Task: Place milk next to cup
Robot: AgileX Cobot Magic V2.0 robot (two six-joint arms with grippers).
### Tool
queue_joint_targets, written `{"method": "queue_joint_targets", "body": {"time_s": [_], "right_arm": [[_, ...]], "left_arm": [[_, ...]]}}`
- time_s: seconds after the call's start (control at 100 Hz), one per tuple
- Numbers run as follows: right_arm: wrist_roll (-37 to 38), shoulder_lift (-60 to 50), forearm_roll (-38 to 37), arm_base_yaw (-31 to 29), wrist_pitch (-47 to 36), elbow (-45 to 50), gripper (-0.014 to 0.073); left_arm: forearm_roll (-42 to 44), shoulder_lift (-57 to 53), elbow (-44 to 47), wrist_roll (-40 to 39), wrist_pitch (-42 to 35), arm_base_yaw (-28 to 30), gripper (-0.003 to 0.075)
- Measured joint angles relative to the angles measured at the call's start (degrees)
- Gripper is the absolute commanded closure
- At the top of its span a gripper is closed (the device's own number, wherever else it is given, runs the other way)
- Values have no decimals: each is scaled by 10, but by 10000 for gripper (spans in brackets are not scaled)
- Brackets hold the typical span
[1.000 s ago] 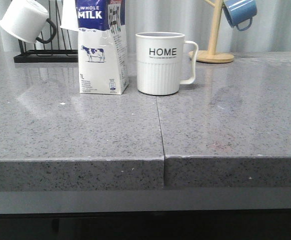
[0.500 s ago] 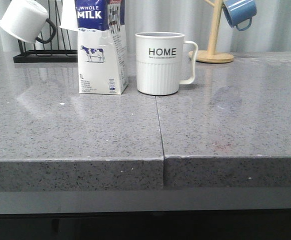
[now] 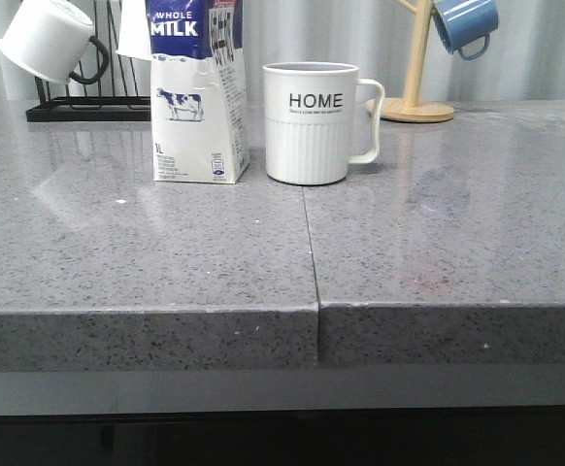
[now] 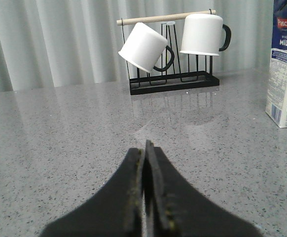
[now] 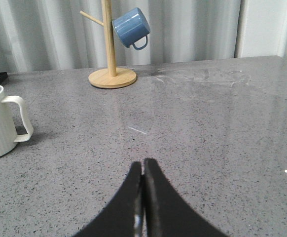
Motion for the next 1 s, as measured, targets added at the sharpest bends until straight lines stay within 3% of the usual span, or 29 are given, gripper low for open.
{"method": "queue_joint_targets", "body": {"time_s": [0.75,1.0], "right_arm": [[0,0,-7,1,-4,1,714],[-8,-58,-9,59,-22,44,714]], "left_arm": [[0,0,0,0,0,0,741],[0,0,0,0,0,0,741]]}}
